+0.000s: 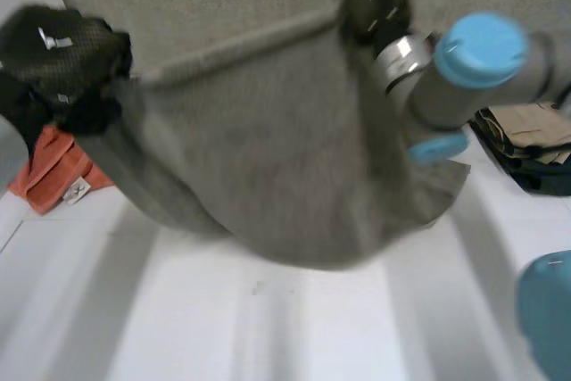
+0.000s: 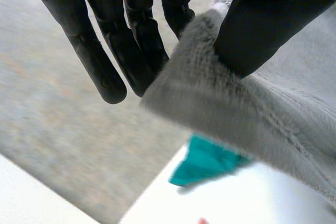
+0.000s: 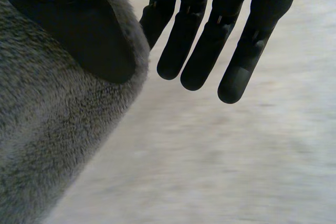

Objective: Fold the laundry.

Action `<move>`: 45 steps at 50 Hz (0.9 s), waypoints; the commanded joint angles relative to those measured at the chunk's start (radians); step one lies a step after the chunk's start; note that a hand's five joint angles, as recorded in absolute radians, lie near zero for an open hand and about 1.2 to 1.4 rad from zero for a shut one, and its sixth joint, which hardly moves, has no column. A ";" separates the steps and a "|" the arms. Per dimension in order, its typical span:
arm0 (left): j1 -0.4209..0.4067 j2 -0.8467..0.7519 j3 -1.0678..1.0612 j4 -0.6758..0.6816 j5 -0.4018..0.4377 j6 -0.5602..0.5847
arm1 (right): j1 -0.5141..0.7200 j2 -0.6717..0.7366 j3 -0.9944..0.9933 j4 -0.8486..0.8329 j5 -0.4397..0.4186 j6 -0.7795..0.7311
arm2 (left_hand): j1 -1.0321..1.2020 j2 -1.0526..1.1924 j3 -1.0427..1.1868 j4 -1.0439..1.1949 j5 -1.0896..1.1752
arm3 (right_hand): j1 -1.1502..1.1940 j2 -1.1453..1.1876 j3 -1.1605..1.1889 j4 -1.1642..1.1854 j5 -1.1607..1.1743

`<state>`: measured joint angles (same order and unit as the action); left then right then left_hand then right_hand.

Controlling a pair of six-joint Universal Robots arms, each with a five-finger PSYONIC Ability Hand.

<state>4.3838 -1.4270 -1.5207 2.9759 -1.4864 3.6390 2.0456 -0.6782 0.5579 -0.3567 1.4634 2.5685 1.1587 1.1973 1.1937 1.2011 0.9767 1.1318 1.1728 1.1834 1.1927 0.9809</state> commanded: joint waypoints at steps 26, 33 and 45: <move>-0.024 -0.323 -0.285 0.331 -0.015 0.000 | -0.059 -0.437 1.005 0.281 -0.020 0.059 | 0.238 0.199 0.203 0.195 0.245 | -0.201 -0.242 -0.253 -0.262 -0.225; -0.017 -0.288 -0.288 0.333 -0.028 -0.022 | -0.165 -0.439 0.838 0.551 -0.129 0.193 | 0.238 0.199 0.203 0.195 0.245 | -0.664 -0.705 -0.715 -0.724 -0.687; 0.005 -0.280 -0.306 0.327 -0.021 -0.076 | -0.280 -0.371 0.616 0.797 -0.239 -0.121 | 0.238 0.199 0.203 0.195 0.245 | -0.664 -0.705 -0.715 -0.725 -0.687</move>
<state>4.3811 -1.7080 -1.8194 3.3053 -1.5114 3.5851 1.7908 -1.0909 1.2528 0.3698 1.2421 2.6676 1.1587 1.1977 1.1939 1.2012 1.0049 0.4521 0.4508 0.4533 0.4400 0.2436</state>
